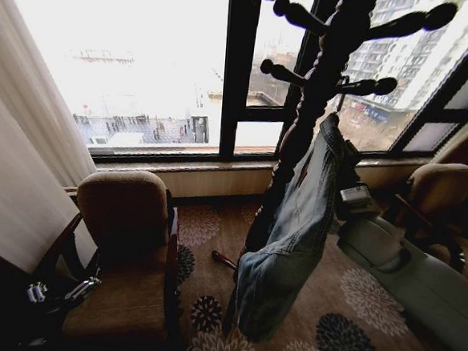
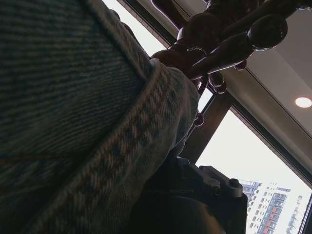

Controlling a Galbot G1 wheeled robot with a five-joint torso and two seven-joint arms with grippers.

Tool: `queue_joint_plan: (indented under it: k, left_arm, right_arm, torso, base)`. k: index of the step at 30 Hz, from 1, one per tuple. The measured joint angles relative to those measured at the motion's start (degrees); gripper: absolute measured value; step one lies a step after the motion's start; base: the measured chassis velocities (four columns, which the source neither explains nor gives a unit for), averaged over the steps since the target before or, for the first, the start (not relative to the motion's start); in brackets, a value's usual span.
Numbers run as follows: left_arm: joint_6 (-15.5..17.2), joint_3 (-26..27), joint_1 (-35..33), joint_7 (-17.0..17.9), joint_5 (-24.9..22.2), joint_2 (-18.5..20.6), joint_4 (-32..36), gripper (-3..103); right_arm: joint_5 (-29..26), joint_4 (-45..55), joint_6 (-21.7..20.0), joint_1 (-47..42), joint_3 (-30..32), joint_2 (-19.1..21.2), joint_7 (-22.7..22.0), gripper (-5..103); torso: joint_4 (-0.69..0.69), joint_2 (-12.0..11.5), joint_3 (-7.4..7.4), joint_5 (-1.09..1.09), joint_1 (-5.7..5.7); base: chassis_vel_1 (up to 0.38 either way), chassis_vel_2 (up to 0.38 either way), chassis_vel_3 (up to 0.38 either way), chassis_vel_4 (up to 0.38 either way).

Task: Pick up the clothes from the bed and hang them on the clothes hanger.

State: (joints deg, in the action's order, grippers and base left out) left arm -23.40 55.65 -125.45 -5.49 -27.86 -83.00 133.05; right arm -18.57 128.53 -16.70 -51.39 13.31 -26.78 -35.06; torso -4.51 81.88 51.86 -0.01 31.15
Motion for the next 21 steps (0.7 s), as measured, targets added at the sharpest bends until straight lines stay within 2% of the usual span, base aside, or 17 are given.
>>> queue_joint_plan:
  k: [3, 4, 6, 7, 10, 12, 16, 17, 19, 20, 21]
  left_arm:
    - [0.0, 0.0, 0.0, 0.0, 0.0, 0.0, 0.0, 100]
    - [0.0, 0.0, 0.0, 0.0, 0.0, 0.0, 0.0, 100]
    - [0.0, 0.0, 0.0, 0.0, 0.0, 0.0, 0.0, 100]
    - [0.0, 0.0, 0.0, 0.0, 0.0, 0.0, 0.0, 100]
    - [0.0, 0.0, 0.0, 0.0, 0.0, 0.0, 0.0, 100]
    - [0.0, 0.0, 0.0, 0.0, 0.0, 0.0, 0.0, 100]
    - [0.0, 0.0, 0.0, 0.0, 0.0, 0.0, 0.0, 100]
    - [0.0, 0.0, 0.0, 0.0, 0.0, 0.0, 0.0, 100]
    - [0.0, 0.0, 0.0, 0.0, 0.0, 0.0, 0.0, 100]
    - [0.0, 0.0, 0.0, 0.0, 0.0, 0.0, 0.0, 100]
    - [0.0, 0.0, 0.0, 0.0, 0.0, 0.0, 0.0, 100]
  right_arm:
    - [0.5, 0.3, 0.1, -1.7, 1.3, -0.4, 0.2, 28]
    - [0.7, 0.4, 0.1, -2.2, 1.7, -0.5, 0.2, 28]
    - [0.8, 0.4, 0.1, -2.7, 2.3, -0.6, 0.2, 38]
    - [0.8, 0.4, 0.1, -2.7, 2.3, -0.6, 0.2, 38]
    - [0.8, 0.5, 0.1, -3.0, 2.8, -0.7, 0.3, 54]
    - [0.7, 0.5, 0.1, -3.0, 2.9, -0.7, 0.3, 54]
    - [0.4, 0.5, 0.1, -2.9, 2.9, -0.8, 0.3, 77]
    - [0.4, 0.5, 0.1, -2.9, 2.9, -0.8, 0.3, 77]
    - [0.2, 0.5, 0.1, -2.8, 2.9, -0.8, 0.3, 87]
    - [0.1, 0.5, 0.1, -2.7, 2.9, -0.7, 0.3, 87]
    - [0.0, 0.5, 0.1, -2.7, 2.9, -0.7, 0.3, 92]
  torso:
    - [0.02, 0.0, 0.00, -0.01, 0.00]
    - [0.02, 0.0, 0.00, 0.00, -0.01]
    - [0.03, 0.0, 0.00, -0.01, -0.01]
    - [0.03, 0.0, 0.00, -0.01, -0.01]
    - [0.01, 0.0, 0.00, 0.00, 0.00]
    - [0.01, 0.0, 0.00, 0.01, 0.00]
    - [0.01, 0.0, 0.00, 0.01, -0.01]
    - [0.01, 0.0, 0.00, 0.01, -0.01]
    - [0.00, 0.0, 0.00, 0.01, 0.00]
    - [0.00, 0.0, 0.00, 0.01, 0.00]
    - [0.01, 0.0, 0.01, 0.01, 0.00]
  base:
    - [0.000, 0.000, 0.000, 0.000]
    - [0.000, 0.000, 0.000, 0.000]
    - [0.000, 0.000, 0.000, 0.000]
    - [0.000, 0.000, 0.000, 0.000]
    - [0.000, 0.000, 0.000, 0.000]
    - [0.000, 0.000, 0.000, 0.000]
    - [0.000, 0.000, 0.000, 0.000]
    - [0.000, 0.000, 0.000, 0.000]
    - [0.000, 0.000, 0.000, 0.000]
    - [0.000, 0.000, 0.000, 0.000]
    - [0.000, 0.000, 0.000, 0.000]
